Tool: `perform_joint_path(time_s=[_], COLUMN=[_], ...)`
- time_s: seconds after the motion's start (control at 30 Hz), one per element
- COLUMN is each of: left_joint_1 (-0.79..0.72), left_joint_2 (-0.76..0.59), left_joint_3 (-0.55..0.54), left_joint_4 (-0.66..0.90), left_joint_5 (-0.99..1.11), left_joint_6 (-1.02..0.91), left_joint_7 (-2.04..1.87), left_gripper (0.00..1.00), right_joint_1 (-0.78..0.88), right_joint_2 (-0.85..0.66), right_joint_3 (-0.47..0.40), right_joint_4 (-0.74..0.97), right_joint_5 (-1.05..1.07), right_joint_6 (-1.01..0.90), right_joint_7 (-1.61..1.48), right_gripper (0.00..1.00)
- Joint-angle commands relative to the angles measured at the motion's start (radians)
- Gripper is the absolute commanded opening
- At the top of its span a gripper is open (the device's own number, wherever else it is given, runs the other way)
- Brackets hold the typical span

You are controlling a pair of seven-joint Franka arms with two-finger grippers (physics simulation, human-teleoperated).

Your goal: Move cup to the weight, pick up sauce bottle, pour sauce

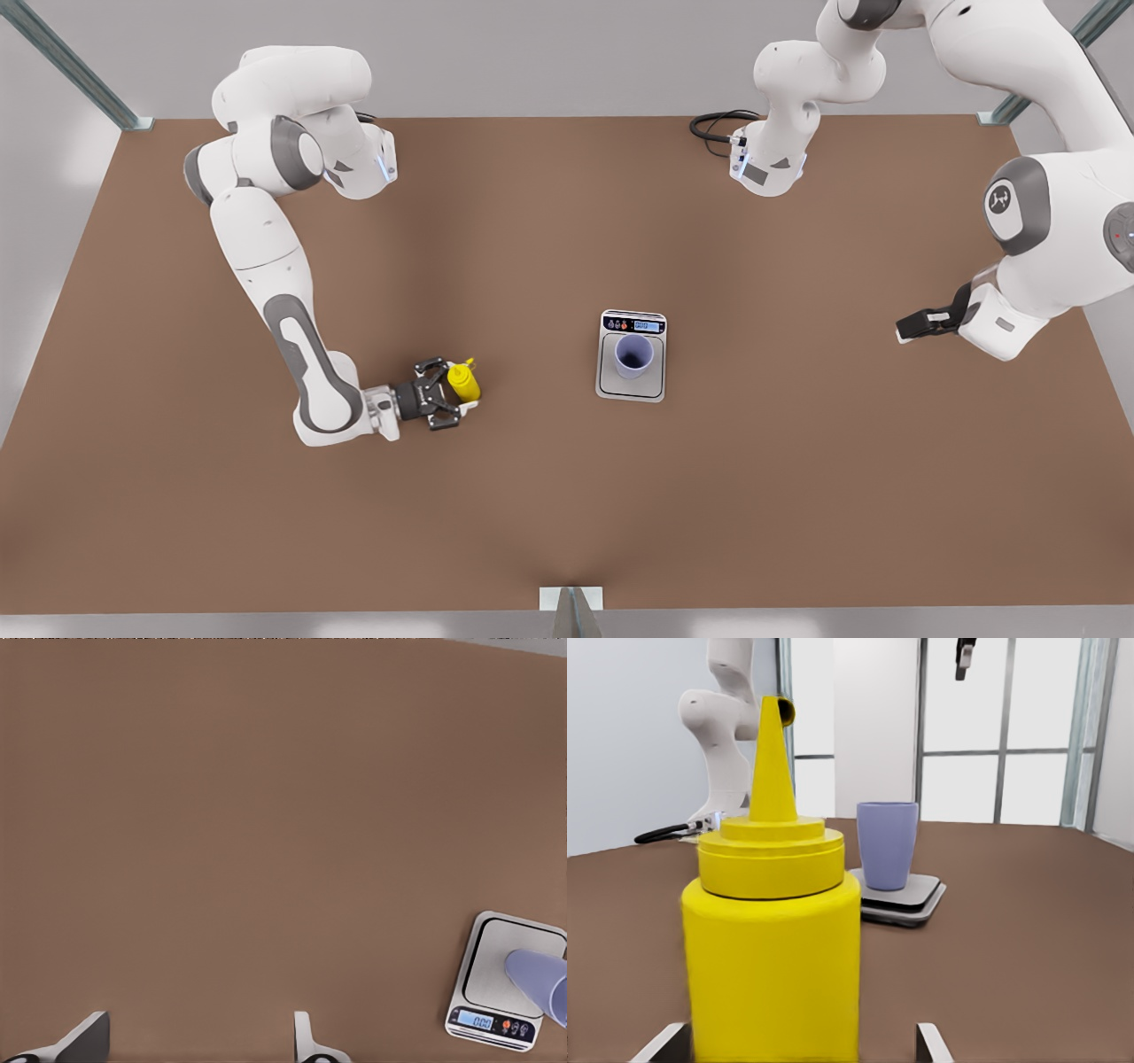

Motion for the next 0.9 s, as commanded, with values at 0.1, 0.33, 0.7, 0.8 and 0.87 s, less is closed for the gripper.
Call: perform_joint_path(time_s=[0.1,0.33,0.7,0.8,0.87], left_joint_1=[-0.002,-0.002,-0.002,-0.002,-0.003], left_joint_2=[0.0,0.0,-0.019,-0.034,-0.039], left_joint_3=[0.0,0.0,0.0,0.0,-0.005], left_joint_4=[0.0,0.0,-0.017,-0.054,-0.058], left_joint_5=[-0.001,-0.001,0.001,0.001,0.001], left_joint_6=[0.0,-0.002,-0.008,0.011,-0.002], left_joint_7=[0.002,0.0,0.002,0.002,0.003], left_gripper=[1.0,1.0,1.0,1.0,1.0], right_joint_1=[-0.012,-0.095,-0.035,-0.027,-0.029], right_joint_2=[-0.002,-0.005,-0.451,-0.632,-0.761], right_joint_3=[0.0,0.002,-0.207,-0.207,-0.207], right_joint_4=[0.001,-0.022,0.192,0.101,0.0], right_joint_5=[-0.002,-0.069,-0.819,-1.005,-1.046], right_joint_6=[-0.002,-0.021,0.037,0.04,0.075], right_joint_7=[0.003,-0.006,1.722,2.121,2.275], right_gripper=[1.0,1.0,1.0,1.0,1.0])
